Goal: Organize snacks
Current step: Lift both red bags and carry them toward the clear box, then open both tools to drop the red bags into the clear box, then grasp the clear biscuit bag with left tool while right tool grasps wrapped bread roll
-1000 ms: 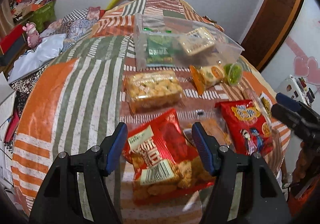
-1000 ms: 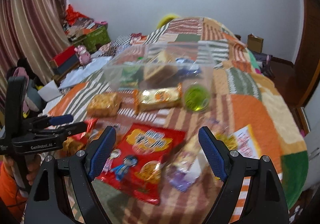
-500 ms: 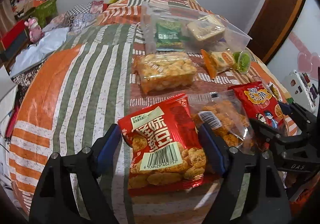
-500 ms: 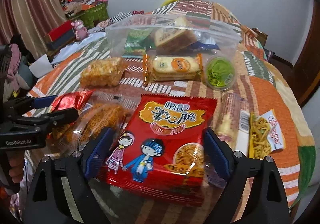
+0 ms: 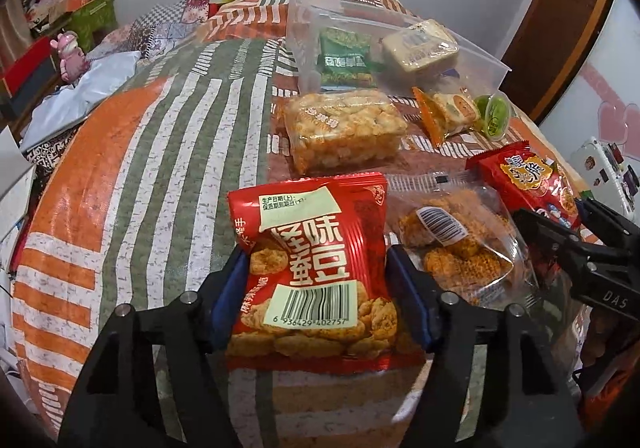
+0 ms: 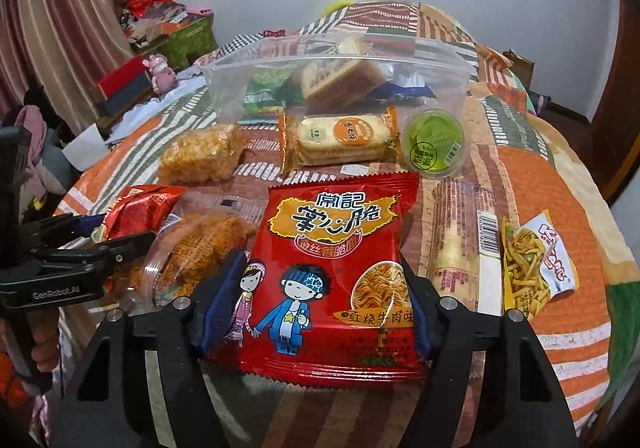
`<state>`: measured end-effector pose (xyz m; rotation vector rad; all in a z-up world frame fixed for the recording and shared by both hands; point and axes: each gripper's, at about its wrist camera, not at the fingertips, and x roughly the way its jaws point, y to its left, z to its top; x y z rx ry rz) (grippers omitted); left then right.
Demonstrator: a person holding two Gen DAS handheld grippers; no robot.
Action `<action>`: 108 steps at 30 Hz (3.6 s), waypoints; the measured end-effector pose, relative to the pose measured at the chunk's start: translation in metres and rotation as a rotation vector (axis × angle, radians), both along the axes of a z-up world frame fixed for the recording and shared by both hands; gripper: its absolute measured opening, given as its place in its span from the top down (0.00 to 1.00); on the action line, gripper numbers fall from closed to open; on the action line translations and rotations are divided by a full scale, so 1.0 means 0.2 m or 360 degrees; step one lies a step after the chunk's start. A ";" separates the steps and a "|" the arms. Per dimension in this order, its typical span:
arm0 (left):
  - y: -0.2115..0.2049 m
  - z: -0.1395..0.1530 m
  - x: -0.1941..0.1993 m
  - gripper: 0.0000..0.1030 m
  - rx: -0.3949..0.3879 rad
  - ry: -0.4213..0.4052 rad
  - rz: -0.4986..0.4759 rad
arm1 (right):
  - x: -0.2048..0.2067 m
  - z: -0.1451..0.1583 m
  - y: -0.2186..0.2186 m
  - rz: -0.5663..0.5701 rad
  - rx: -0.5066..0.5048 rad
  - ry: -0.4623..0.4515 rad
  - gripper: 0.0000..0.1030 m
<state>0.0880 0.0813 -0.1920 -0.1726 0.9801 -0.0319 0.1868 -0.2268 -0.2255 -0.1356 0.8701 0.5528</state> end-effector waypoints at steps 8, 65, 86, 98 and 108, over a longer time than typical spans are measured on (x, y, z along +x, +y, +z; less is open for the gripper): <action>0.00 0.12 -0.03 0.39 -0.0024 -0.0088 -0.0002 | -0.03 0.12 -0.02 0.0034 0.0092 -0.0111 0.35; -0.08 0.27 1.13 0.44 0.0034 -0.0200 -0.0033 | 0.94 0.16 0.06 -0.0060 0.0024 -0.0054 0.33; -0.11 0.47 0.79 0.24 0.0106 -0.0301 -0.0080 | 0.68 0.35 -0.07 -0.0086 0.0029 -0.0170 0.21; -0.08 0.29 0.55 0.19 0.0132 -0.0151 -0.0125 | 0.42 0.23 -0.24 -0.0180 0.0014 -0.0106 0.18; -0.05 0.10 0.48 0.13 0.0079 -0.0033 -0.0066 | 0.26 0.10 -0.32 -0.0208 0.0103 0.0045 0.18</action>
